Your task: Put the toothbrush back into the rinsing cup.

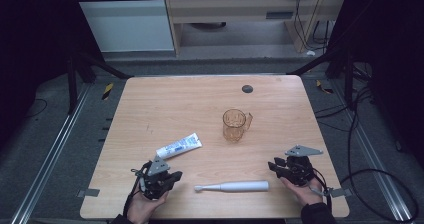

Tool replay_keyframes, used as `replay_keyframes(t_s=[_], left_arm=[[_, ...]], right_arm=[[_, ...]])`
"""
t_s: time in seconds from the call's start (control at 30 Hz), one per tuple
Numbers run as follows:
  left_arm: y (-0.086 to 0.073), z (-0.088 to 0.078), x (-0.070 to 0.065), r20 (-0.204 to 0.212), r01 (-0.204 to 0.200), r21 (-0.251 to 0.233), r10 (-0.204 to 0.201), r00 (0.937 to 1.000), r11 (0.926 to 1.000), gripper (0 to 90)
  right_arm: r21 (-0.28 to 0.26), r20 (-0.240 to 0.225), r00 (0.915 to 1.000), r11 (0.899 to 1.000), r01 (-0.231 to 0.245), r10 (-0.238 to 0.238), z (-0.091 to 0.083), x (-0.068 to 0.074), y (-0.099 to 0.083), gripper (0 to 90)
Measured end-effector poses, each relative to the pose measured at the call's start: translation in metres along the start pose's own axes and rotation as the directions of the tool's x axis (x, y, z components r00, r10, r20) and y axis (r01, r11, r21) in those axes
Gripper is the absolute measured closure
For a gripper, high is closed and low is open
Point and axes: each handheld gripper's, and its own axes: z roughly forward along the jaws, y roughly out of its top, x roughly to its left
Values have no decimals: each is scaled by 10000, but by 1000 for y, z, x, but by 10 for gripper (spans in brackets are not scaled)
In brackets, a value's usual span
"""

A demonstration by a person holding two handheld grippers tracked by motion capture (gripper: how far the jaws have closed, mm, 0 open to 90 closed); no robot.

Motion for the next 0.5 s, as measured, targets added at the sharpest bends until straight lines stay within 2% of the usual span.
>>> replay_keyframes(t_s=[0.1, 0.27, 0.5], left_arm=[[3, 8, -15, 406, -226, 147, 220, 9989, 9996, 893], [5, 17, -31, 720, -531, 357, 504, 9961, 9980, 893], [5, 31, -48, 1071, -862, 686, 786, 9911, 9939, 893]], right_arm=[[102, -238, 9997, 9999, 27, -24, 0, 4, -2, 761], [371, -524, 9983, 9989, 280, -260, 1, 9, -4, 887], [531, -842, 9960, 9980, 349, -304, 4, 15, -8, 900]])
